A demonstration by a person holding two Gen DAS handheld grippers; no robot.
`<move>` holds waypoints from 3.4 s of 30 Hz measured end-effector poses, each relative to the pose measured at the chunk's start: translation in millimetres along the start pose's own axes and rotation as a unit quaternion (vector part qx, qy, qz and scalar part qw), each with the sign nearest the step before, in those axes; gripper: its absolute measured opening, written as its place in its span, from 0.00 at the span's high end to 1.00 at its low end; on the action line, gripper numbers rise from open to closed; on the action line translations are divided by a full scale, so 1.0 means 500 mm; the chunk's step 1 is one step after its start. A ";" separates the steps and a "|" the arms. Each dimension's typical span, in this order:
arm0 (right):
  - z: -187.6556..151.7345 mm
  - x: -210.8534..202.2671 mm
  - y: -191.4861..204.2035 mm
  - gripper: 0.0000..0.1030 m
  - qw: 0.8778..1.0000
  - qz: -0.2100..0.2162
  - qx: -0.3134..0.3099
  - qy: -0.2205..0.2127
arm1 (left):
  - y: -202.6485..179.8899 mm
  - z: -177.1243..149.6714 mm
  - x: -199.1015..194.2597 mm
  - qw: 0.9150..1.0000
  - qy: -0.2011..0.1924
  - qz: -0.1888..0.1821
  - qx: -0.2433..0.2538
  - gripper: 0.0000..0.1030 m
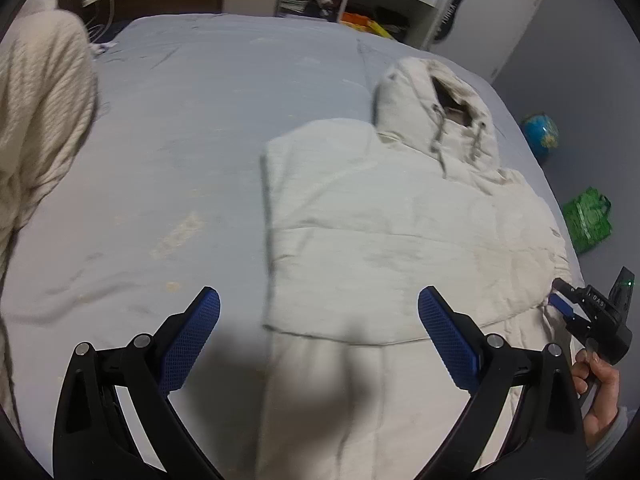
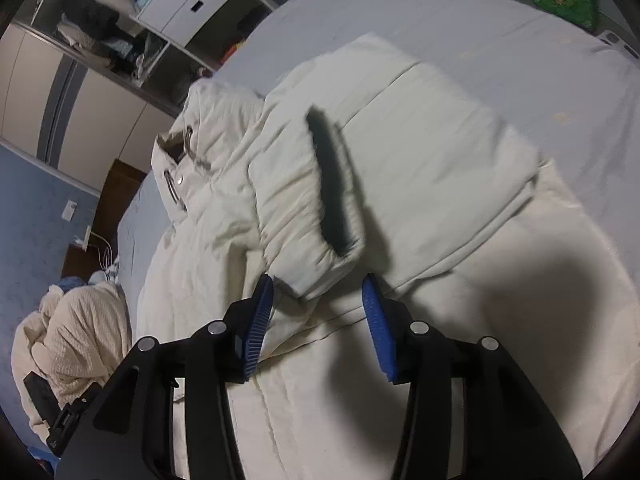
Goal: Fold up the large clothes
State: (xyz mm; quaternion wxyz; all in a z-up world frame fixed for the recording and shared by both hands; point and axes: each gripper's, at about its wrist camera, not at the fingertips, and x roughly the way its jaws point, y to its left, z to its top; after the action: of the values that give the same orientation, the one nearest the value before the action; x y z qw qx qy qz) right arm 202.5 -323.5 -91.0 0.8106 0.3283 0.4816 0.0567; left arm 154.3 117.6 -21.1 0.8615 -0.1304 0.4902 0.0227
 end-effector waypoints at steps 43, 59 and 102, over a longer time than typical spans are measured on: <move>0.435 0.303 0.300 0.31 0.981 0.083 -0.161 0.069 | -0.065 0.100 0.121 0.998 -0.013 -0.054 -0.014 0.07; 0.546 0.548 0.358 0.28 0.984 0.107 -0.102 0.095 | -0.050 0.088 0.150 0.996 0.019 -0.081 -0.015 0.07; -0.006 0.079 0.362 0.91 0.862 0.032 -0.505 -0.035 | -0.085 0.151 -0.017 0.988 -0.092 -0.120 -0.026 0.07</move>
State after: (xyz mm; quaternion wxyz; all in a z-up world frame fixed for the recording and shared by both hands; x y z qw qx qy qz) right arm 261.6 -164.9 -15.1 0.8796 -0.1088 0.3477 0.3059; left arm 220.2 95.8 31.5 0.8959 -0.2079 0.3886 -0.0560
